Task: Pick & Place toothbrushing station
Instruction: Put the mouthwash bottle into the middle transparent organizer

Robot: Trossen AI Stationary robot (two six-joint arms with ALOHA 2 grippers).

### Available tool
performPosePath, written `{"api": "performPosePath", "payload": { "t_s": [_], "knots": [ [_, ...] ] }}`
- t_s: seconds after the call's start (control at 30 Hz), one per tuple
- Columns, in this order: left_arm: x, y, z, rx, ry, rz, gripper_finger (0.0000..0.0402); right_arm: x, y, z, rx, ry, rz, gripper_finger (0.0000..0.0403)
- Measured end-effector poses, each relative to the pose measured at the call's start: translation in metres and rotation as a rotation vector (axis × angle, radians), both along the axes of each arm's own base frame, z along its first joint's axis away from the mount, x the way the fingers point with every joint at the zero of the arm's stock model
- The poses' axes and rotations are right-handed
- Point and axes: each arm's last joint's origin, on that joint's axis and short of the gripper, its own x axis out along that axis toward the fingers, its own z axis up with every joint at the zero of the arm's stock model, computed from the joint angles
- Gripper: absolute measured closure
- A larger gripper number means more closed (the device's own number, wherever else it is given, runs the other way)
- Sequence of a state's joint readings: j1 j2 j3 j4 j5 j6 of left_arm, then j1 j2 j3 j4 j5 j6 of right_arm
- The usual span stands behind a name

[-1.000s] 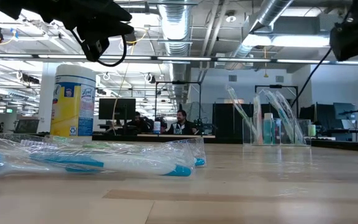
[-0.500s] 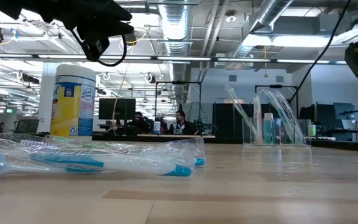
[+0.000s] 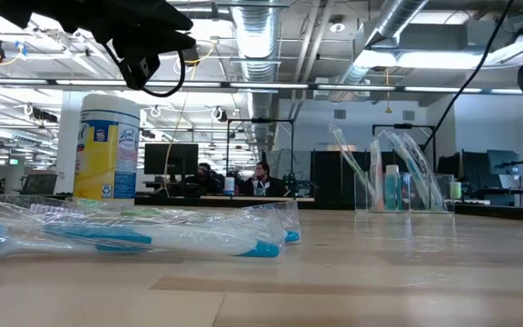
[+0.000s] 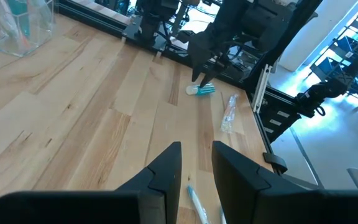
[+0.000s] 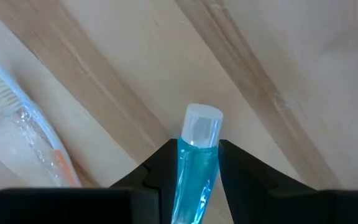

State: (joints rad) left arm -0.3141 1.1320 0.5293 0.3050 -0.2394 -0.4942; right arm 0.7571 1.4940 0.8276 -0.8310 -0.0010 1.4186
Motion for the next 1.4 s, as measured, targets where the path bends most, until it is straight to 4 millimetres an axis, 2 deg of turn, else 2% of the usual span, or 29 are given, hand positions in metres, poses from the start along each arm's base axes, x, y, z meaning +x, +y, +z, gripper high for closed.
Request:
{"api": "performPosePath", "payload": {
  "t_s": [1.4],
  "knots": [
    [0.0000,0.0000,-0.0001,0.000,0.001,0.000,0.0317,-0.0044,0.0050,-0.0002,-0.037,-0.044,-0.022,0.0296]
  ]
}}
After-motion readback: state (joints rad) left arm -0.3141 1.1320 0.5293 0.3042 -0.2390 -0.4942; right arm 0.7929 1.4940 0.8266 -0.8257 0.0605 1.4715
